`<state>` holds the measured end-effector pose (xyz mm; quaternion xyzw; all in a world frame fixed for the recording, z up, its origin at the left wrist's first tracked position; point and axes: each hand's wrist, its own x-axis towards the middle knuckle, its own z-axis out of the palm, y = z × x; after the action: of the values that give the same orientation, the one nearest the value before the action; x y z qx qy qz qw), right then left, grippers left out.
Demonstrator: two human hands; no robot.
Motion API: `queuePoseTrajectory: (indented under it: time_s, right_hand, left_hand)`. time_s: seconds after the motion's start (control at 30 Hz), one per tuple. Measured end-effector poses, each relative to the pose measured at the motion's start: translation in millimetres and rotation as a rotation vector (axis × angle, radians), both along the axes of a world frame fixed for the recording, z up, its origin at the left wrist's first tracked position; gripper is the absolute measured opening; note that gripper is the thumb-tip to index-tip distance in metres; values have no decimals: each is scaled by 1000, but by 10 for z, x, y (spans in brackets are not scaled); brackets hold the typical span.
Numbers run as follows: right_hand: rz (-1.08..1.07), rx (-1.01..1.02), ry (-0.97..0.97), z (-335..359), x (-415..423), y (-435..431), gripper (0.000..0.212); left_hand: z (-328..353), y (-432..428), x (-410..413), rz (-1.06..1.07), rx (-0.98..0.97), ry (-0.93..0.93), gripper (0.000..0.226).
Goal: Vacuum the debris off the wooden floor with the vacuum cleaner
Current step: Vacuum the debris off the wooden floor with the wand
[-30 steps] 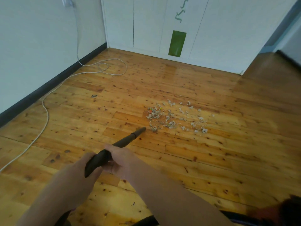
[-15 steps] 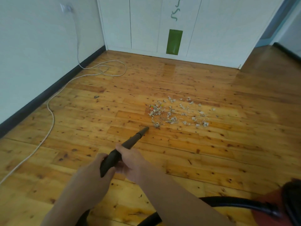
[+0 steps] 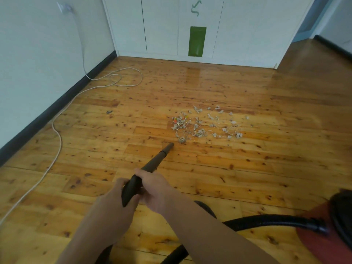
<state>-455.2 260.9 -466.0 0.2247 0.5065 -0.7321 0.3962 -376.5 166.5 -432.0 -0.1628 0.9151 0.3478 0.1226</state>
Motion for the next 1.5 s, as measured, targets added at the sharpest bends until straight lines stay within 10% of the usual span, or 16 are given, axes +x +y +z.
queuePoseTrajectory:
  time_s: [1.5]
  right_hand:
    - [-73, 71, -24, 93, -221, 481, 21]
  left_hand:
    - [-26, 386, -251, -142, -38, 60, 27]
